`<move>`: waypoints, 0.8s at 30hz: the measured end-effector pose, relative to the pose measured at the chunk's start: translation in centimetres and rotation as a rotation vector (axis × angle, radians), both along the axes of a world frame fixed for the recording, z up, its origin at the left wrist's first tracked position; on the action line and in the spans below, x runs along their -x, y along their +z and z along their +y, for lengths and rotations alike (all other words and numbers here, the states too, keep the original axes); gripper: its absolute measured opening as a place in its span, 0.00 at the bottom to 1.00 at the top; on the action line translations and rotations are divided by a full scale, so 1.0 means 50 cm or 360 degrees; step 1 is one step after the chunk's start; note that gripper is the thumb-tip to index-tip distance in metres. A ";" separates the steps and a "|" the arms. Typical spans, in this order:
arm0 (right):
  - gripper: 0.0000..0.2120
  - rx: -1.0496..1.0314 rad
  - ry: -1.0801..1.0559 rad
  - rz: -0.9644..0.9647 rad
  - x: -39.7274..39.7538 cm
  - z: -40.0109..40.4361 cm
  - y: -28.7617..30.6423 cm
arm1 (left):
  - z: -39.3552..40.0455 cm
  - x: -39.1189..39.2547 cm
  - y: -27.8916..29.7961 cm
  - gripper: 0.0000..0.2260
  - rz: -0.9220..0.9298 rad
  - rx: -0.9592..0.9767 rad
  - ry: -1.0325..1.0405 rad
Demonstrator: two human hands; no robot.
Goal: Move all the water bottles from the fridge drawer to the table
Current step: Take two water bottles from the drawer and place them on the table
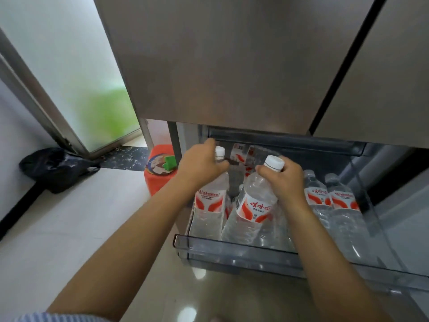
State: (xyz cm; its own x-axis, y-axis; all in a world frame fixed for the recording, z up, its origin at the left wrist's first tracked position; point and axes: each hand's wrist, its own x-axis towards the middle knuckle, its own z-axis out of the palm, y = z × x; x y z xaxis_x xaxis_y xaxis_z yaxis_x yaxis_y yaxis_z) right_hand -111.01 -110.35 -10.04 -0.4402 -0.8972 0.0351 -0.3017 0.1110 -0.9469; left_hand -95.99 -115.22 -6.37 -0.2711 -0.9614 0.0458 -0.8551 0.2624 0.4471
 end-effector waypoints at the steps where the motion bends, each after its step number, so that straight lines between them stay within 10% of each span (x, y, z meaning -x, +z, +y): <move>1: 0.09 0.0057 0.0034 0.0083 -0.012 0.004 0.009 | 0.015 -0.016 0.014 0.17 0.0031 0.0017 0.0022; 11: 0.14 0.0839 0.0335 0.0942 -0.185 0.092 0.206 | 0.195 -0.181 0.116 0.14 0.0345 0.0504 0.0444; 24: 0.19 0.0740 0.1316 0.0502 -0.642 0.419 0.236 | 0.706 -0.607 0.156 0.14 -0.0026 0.0485 0.1198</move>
State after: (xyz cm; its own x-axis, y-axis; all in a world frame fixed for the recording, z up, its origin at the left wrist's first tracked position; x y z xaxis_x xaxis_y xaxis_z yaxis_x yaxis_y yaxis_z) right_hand -78.92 -89.40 1.76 0.4061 -0.7848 0.4683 -0.3619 -0.6086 -0.7061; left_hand -65.66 -79.90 1.42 0.4405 -0.8324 0.3364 -0.8566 -0.2775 0.4349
